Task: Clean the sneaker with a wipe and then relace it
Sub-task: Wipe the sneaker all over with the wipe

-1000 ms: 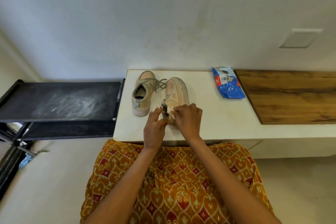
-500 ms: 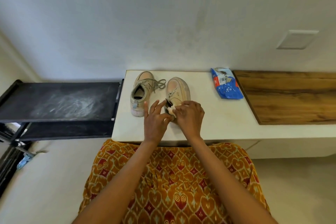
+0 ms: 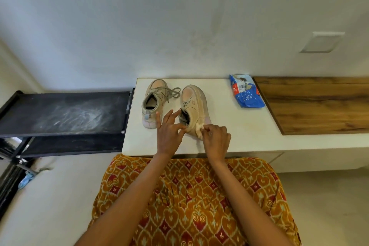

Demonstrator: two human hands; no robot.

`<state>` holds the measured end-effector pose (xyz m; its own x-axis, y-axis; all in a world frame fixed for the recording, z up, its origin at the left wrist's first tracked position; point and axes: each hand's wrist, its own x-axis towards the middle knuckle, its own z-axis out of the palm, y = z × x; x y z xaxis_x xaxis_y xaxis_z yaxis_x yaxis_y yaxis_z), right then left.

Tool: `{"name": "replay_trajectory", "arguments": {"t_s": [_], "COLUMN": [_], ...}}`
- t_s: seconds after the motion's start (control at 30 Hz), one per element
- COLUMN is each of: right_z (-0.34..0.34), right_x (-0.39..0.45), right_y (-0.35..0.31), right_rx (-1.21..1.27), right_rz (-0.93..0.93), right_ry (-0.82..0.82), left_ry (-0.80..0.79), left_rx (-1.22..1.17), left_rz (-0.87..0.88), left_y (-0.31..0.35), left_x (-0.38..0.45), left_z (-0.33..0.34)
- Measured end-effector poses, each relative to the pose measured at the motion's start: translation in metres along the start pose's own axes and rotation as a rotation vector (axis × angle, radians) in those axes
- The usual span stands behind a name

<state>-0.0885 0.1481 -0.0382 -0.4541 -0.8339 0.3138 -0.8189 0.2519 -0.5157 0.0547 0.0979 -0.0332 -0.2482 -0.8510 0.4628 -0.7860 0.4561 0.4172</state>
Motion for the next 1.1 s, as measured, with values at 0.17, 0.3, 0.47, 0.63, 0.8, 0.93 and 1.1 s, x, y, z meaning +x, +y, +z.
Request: {"name": "replay_trajectory", "arguments": {"t_s": [0.17, 0.3, 0.47, 0.63, 0.8, 0.93, 1.1], "right_z": [0.001, 0.003, 0.003, 0.006, 0.01, 0.007, 0.012], "right_x": [0.037, 0.016, 0.015, 0.017, 0.009, 0.039, 0.037], "right_y": [-0.008, -0.008, 0.007, -0.01, 0.012, 0.012, 0.006], "right_rx": [0.064, 0.072, 0.043, 0.141, 0.134, 0.204, 0.271], "right_rz": [0.217, 0.075, 0.085, 0.179, 0.209, 0.373, 0.399], "right_ry": [0.009, 0.041, 0.039, 0.059, 0.069, 0.056, 0.07], "left_ry": [-0.038, -0.021, -0.031, -0.043, -0.07, -0.13, -0.165], "left_rx": [-0.033, -0.032, -0.036, -0.059, -0.099, -0.051, 0.038], "left_rz": [0.003, -0.008, -0.014, -0.014, -0.042, -0.019, 0.013], "left_y": [0.016, 0.01, 0.014, 0.027, 0.031, 0.055, 0.065], "left_x": [0.014, 0.012, 0.012, 0.023, 0.024, 0.039, 0.059], "left_z": [0.007, 0.01, 0.01, 0.013, 0.013, 0.016, 0.025]}}
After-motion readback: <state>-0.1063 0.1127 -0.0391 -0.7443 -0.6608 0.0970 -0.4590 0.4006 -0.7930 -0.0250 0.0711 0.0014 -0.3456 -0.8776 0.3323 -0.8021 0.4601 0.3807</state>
